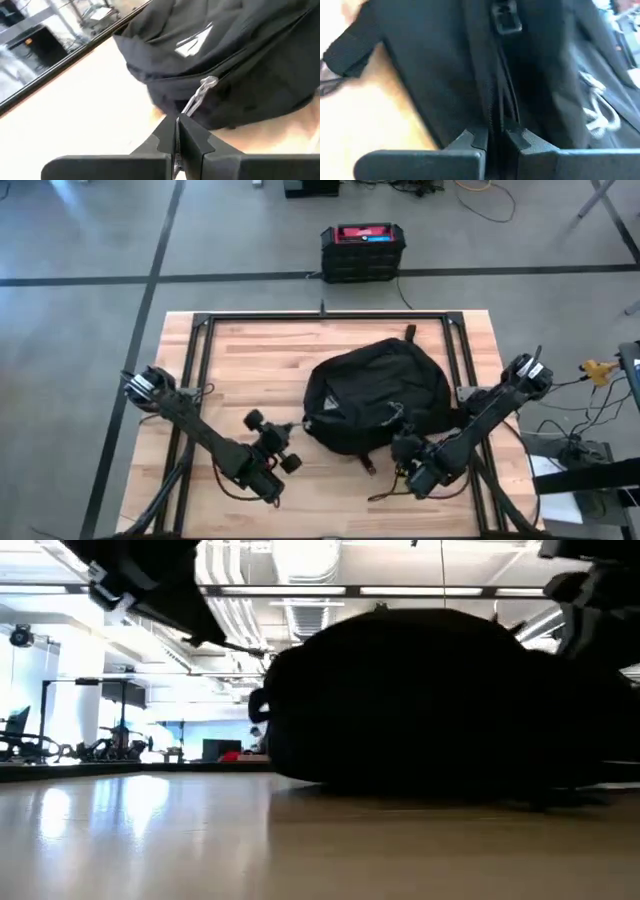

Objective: Unpack backpack
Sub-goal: Open the black backpack

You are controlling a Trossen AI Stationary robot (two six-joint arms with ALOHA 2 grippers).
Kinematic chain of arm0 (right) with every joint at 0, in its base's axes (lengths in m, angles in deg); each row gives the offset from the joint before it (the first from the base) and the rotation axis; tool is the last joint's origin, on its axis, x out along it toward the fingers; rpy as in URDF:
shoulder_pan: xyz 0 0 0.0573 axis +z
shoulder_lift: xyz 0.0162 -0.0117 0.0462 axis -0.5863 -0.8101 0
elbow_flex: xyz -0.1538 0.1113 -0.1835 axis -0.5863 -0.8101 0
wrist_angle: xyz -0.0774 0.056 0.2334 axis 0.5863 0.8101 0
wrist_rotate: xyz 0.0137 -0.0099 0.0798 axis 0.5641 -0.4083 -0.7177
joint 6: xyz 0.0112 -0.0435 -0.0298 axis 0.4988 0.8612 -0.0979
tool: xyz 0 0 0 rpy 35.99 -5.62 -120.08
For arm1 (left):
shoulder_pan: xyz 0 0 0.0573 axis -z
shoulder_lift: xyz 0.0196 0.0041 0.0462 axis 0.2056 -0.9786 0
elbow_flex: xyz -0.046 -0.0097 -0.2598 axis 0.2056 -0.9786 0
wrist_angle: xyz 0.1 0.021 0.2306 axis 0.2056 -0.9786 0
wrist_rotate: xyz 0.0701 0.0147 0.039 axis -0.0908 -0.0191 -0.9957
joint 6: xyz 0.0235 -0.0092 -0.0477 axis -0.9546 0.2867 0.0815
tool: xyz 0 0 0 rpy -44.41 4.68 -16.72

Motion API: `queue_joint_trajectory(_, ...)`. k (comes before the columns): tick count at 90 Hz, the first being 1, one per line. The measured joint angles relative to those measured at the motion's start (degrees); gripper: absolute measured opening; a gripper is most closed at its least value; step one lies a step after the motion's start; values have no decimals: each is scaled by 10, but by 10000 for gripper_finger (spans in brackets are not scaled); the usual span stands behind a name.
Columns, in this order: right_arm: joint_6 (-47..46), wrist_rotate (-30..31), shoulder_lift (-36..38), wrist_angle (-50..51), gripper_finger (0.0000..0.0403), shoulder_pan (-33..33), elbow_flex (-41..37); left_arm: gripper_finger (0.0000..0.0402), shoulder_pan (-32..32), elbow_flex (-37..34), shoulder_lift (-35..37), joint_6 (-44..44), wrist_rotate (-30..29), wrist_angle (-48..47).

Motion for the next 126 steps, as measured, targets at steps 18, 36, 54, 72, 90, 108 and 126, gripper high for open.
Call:
queue_joint_trajectory(18, 90, -20, 33, -38, 44, 1, 22, 0, 4, -3, -17, -50, 10, 105)
queue_joint_trajectory(36, 169, -43, 41, -41, 139, 1, 114, 0, 1, -3, -37, -144, 10, 209)
queue_joint_trajectory(54, 271, -27, 40, -144, 218, -13, 146, 0, 0, -3, -37, -162, 6, 229)
queue_joint_trajectory(72, 403, -47, -18, -358, 239, -74, 120, 0, 0, -3, -36, -263, 5, 323)
queue_joint_trajectory(90, 438, -72, -98, -431, 214, -135, 116, 0, 0, 6, -35, -288, 6, 325)
queue_joint_trajectory(108, 408, -186, -136, -433, 163, -167, 116, 0, 1, 7, -35, -293, 8, 301)
queue_joint_trajectory(126, 422, -147, -114, -380, 21, -138, 117, 0, -5, 7, -31, -191, 10, 179)
